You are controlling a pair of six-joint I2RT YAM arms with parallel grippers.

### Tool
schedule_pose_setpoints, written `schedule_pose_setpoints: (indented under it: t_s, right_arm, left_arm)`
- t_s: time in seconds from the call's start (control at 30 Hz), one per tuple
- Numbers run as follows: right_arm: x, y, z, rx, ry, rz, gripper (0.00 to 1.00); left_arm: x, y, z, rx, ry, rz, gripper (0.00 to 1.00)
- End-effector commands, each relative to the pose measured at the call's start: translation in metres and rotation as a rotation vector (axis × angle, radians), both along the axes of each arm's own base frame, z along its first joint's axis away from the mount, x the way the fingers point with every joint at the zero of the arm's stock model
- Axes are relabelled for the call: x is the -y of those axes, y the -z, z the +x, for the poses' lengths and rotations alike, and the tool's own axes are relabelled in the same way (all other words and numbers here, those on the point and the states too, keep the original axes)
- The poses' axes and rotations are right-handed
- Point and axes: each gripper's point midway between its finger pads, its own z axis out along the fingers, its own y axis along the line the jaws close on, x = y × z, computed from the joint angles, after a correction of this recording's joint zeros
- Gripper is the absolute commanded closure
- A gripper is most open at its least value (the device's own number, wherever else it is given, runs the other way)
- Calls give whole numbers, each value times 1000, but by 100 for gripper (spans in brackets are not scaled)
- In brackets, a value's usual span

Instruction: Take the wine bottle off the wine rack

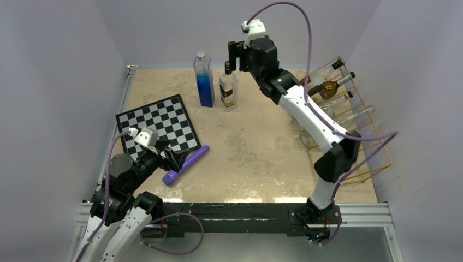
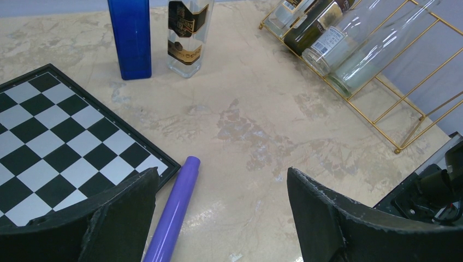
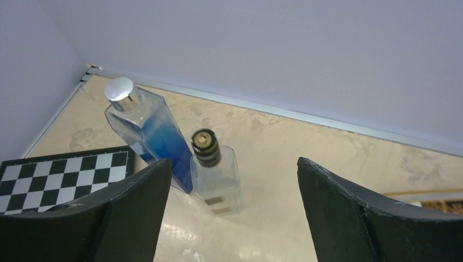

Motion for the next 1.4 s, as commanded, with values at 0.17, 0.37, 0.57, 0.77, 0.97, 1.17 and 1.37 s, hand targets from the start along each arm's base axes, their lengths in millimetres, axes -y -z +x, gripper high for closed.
schedule_pose_setpoints:
  t_s: [0.17,0.37,0.57,0.77,0.97,1.17,1.37]
  right_arm:
    - [122,-2,-104,-128,308,30,1]
    - [215,22,-156,-143,630,-17,1]
    - [287,50,-181,-187,875,217,9]
    - [327,70,-171,-232,1026,227,25]
    - [361,95,-162,-294,1143,218,26]
    - [385,122,-134,-285,1130,284,31]
    - [411,143,-126,-320,1221,281,32]
  left_arm:
    - [-1,-13,1,46,-1,-3,10]
    - [-2,-14,1,55,-8,-6,9]
    - [-2,-14,1,52,-4,-4,9]
    - [-6,-16,-1,65,-22,-11,9]
    - [-6,-17,-3,67,-24,-15,9]
    - [-5,-17,-3,65,-15,-14,9]
    - [-5,-17,-2,68,-17,-13,9]
